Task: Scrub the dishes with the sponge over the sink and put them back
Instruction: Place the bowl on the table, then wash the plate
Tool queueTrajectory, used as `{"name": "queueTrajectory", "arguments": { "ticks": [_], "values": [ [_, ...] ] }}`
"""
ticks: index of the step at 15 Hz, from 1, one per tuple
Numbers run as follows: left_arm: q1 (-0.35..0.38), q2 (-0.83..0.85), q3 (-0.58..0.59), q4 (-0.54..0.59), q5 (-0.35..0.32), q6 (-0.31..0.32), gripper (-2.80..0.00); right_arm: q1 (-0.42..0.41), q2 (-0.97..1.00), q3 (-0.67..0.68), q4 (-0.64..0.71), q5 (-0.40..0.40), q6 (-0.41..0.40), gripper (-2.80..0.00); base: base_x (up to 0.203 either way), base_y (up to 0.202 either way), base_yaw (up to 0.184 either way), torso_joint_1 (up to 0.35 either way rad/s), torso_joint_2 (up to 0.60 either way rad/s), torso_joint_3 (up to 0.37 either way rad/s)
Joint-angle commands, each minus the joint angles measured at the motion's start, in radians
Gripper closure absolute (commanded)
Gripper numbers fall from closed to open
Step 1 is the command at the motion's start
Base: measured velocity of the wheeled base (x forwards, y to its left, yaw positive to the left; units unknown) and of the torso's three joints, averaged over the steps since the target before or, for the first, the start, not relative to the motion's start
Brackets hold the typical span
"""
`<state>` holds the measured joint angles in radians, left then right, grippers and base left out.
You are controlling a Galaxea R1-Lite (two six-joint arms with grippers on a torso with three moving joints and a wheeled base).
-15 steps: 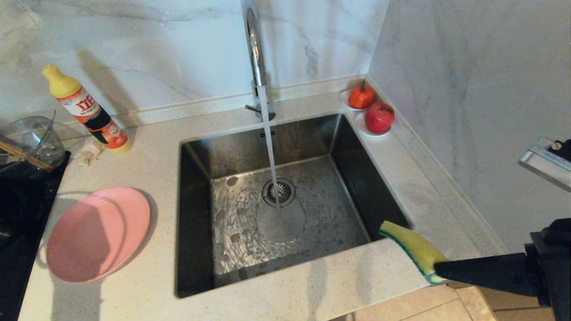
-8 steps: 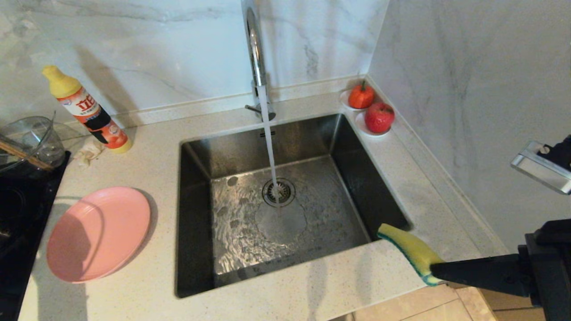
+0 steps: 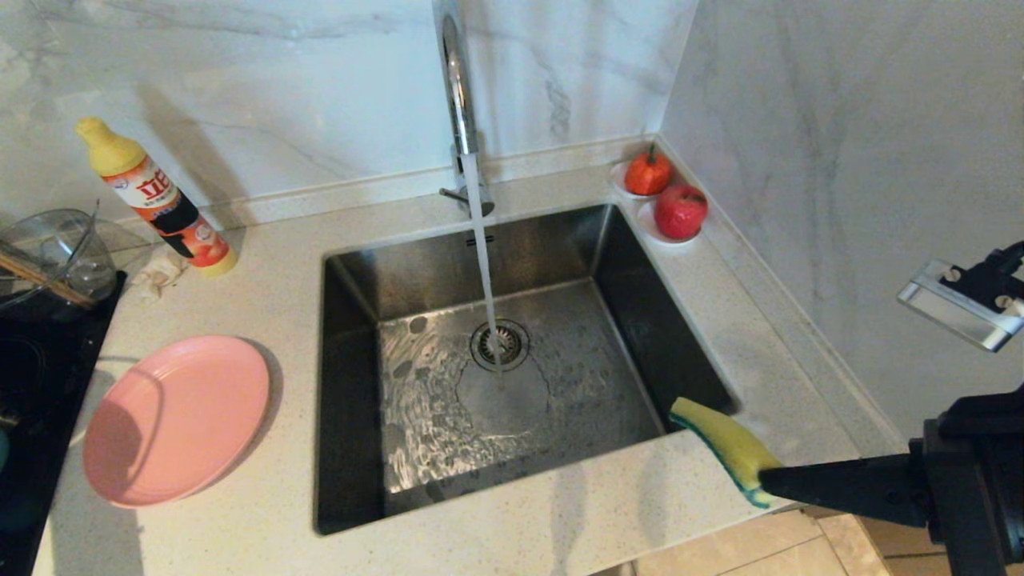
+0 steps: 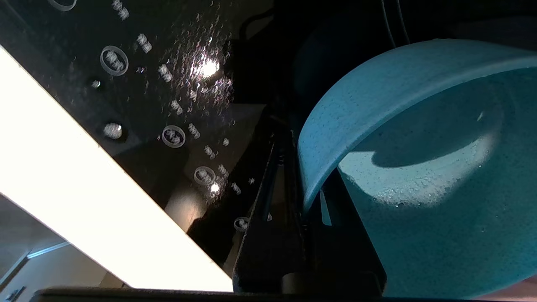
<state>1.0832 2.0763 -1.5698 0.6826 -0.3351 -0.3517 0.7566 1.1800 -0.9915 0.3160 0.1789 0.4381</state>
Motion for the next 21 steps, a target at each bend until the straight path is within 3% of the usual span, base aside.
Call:
{"name": "queueTrajectory", "arguments": {
  "ticks": [1, 3, 4, 10, 18, 21],
  "values": [
    [0.0, 0.041, -0.045, 0.004, -0.004, -0.004, 0.0, -0.003, 0.004, 0.005, 0.002, 0.002, 0.002, 0.0, 0.0, 0.0, 0.0, 0.0, 0.0, 0.0],
    [0.0, 0.05, -0.064, 0.008, -0.004, -0.009, 0.0, -0.006, 0.004, 0.002, 0.0, 0.003, 0.002, 0.0, 0.0, 0.0, 0.0, 0.0, 0.0, 0.0],
    [0.0, 0.051, -0.072, 0.01, -0.004, -0.011, -2.8, -0.006, 0.006, -0.005, 0.0, 0.004, 0.002, 0.0, 0.0, 0.0, 0.0, 0.0, 0.0, 0.0],
    [0.0, 0.011, -0.097, 0.043, -0.01, -0.018, -2.8, -0.006, -0.008, -0.004, 0.002, 0.005, 0.005, 0.0, 0.0, 0.0, 0.0, 0.0, 0.0, 0.0],
    [-0.024, -0.313, -0.237, 0.335, -0.309, -0.004, -2.8, -0.006, -0.026, 0.005, 0.015, -0.003, 0.007, 0.0, 0.0, 0.0, 0.0, 0.0, 0.0, 0.0],
    [-0.097, -0.37, -0.255, 0.412, -0.326, 0.075, -2.8, -0.007, -0.017, 0.02, 0.01, -0.004, 0.011, 0.0, 0.0, 0.0, 0.0, 0.0, 0.0, 0.0]
  ]
}}
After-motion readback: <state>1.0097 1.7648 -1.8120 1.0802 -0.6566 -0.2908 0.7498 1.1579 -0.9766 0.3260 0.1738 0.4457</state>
